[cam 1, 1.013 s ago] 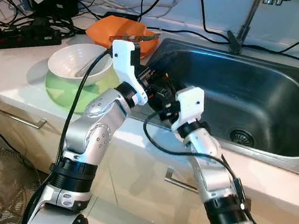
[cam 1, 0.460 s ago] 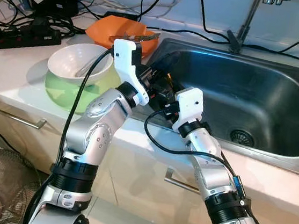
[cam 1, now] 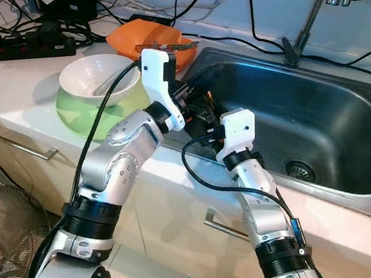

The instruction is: Kitchen organization

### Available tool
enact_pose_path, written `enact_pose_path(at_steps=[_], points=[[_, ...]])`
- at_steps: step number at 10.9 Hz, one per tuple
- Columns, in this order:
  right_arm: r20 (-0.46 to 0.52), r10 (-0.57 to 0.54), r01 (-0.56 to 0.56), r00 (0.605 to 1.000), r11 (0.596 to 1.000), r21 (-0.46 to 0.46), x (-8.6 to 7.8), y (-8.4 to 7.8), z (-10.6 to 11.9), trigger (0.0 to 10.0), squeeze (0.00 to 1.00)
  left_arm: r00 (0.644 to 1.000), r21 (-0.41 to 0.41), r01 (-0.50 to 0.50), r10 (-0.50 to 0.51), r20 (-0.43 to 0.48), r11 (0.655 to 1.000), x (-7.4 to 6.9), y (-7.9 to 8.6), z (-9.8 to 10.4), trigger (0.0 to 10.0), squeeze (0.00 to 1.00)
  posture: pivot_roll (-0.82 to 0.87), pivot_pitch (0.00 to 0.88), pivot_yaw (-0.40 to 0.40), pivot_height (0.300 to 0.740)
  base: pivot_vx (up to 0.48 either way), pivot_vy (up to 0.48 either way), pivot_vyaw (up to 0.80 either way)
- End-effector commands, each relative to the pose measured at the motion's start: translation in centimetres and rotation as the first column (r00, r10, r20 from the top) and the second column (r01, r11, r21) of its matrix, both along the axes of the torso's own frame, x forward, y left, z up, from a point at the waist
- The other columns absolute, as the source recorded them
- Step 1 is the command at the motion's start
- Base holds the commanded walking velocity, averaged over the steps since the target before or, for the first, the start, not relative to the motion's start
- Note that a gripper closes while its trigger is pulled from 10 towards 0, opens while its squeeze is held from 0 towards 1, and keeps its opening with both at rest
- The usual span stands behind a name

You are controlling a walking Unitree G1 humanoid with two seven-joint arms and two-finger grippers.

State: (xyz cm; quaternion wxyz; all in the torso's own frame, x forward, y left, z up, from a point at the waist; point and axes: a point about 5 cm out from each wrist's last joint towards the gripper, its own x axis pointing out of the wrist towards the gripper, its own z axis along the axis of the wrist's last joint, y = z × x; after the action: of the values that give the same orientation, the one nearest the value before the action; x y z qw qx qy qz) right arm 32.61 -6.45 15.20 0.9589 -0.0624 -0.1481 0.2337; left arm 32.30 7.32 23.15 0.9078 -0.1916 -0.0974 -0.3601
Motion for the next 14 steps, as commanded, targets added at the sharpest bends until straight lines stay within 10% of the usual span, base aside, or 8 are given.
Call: enact_pose_path(at_steps=[1,5,6,13,14], points=[[0.013,0.004,-0.004,1.0,1.0,-0.011,0.2,0.1,0.2,0.0,0.0,1.0,-0.01,-0.004,0.004,0.029,1.0,-0.1,0.2,0.6,10.0,0.0,0.01,0.038,0.073,0.74,0.0,0.0,0.0],[0.004,-0.004,0.004,1.0,1.0,-0.016,0.2,0.0,-0.1,0.0,0.0,0.999,-0.027,-0.015,0.016,0.028,1.0,0.0,0.3,0.8,10.0,0.16,0.01,0.038,0.072,0.74,0.0,0.0,0.0],[0.002,-0.009,0.009,1.0,1.0,-0.017,0.3,0.0,-0.2,0.0,0.0,1.0,-0.038,-0.004,0.005,0.026,0.999,-0.1,0.3,0.8,10.0,1.0,0.01,0.039,0.072,0.74,0.0,0.0,0.0],[-0.022,-0.153,0.153,0.988,0.988,-0.027,2.2,-2.5,-0.1,0.0,0.0,0.999,-0.144,-0.026,0.03,0.03,0.989,0.0,1.2,1.5,10.0,1.0,0.02,0.036,0.063,0.74,0.0,0.0,0.0],[-0.024,-0.196,0.195,0.98,0.98,-0.042,2.9,-3.3,0.1,0.0,0.0,0.999,-0.139,-0.027,0.032,0.031,0.99,-0.1,1.2,1.4,10.0,0.0,0.02,0.034,0.061,0.74,0.0,0.0,0.0]])
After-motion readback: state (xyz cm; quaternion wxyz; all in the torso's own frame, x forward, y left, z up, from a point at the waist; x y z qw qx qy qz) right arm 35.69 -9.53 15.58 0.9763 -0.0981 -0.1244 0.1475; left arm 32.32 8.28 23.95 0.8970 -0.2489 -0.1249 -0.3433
